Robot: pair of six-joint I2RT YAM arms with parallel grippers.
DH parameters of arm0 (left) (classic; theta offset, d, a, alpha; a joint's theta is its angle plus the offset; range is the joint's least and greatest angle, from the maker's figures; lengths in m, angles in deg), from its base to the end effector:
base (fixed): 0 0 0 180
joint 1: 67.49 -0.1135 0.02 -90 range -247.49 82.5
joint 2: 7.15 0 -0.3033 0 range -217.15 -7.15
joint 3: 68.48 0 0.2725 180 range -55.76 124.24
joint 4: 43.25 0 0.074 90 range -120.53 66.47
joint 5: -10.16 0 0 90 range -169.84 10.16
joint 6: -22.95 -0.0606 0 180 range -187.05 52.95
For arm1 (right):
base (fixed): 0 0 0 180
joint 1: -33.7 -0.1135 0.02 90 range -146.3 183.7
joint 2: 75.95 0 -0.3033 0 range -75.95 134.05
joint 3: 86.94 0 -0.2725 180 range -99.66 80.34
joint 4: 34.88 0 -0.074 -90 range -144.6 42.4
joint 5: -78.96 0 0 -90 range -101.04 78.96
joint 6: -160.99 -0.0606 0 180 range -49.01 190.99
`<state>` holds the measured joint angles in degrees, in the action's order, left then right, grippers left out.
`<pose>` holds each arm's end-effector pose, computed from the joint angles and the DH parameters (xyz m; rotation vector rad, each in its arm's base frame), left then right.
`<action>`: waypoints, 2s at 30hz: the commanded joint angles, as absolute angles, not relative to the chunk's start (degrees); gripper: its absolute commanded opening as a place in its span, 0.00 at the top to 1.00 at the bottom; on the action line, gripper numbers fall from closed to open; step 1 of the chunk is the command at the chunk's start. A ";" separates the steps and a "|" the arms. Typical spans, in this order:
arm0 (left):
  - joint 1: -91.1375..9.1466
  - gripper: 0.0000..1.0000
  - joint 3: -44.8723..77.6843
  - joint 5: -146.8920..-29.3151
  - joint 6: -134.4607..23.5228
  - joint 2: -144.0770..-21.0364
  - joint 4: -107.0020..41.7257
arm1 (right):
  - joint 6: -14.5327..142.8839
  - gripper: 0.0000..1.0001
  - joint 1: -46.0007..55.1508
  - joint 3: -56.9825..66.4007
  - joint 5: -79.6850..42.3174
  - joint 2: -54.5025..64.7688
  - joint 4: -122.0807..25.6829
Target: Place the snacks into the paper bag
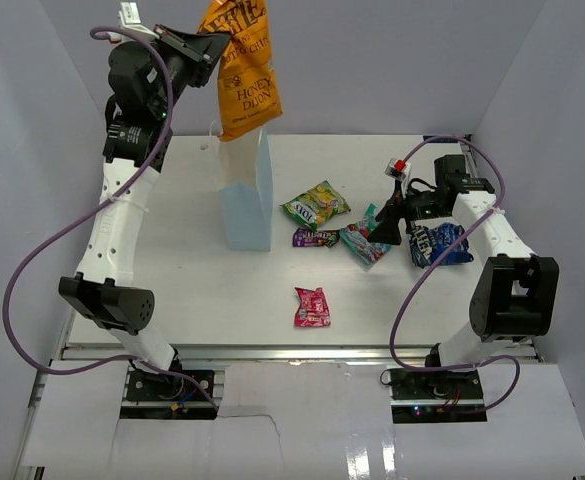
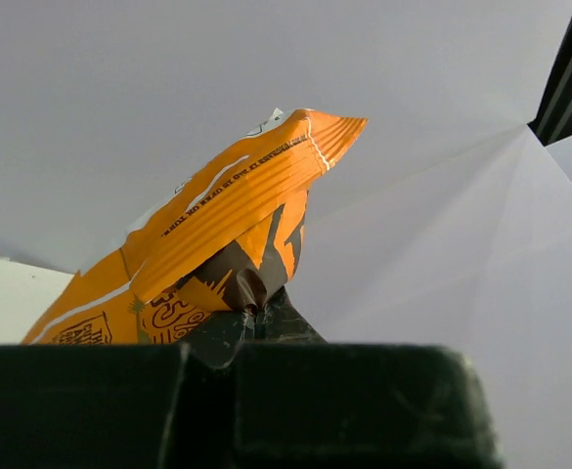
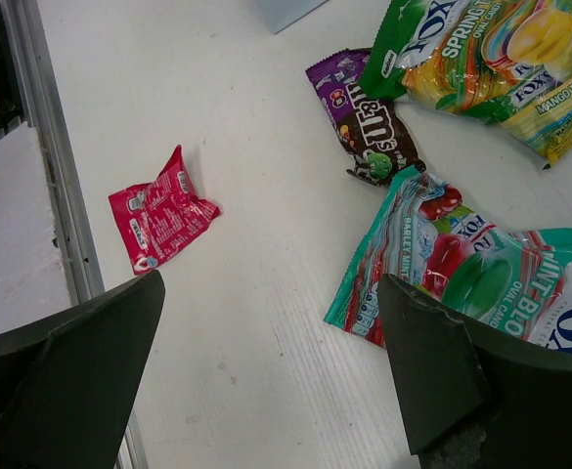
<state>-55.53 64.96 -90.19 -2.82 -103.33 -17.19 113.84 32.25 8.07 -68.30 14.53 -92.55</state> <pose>0.3896 -0.0937 0.6060 -0.5066 1.4039 -1.2201 0.3406 0.0596 0.2954 -1.0978 1.9348 0.9404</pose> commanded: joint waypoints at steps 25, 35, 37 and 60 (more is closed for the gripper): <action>-50.53 1.00 58.24 -75.36 -10.44 -96.80 -17.88 | 115.46 0.05 33.00 10.30 -71.07 12.91 -92.78; -50.53 1.00 57.09 -74.65 -12.12 -96.89 -17.70 | 115.37 0.05 33.00 10.91 -71.16 12.73 -92.87; -50.53 1.00 57.00 -74.66 -12.03 -96.97 -17.70 | 115.37 0.05 33.00 11.08 -71.25 12.65 -92.96; -50.53 1.00 54.62 -73.25 -15.19 -94.60 -17.35 | 115.20 0.05 33.09 11.35 -71.34 12.65 -92.96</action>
<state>-50.76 53.45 -73.36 -14.54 -99.18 -14.63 114.72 32.84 10.94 -69.54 14.42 -92.68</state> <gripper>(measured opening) 0.018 0.952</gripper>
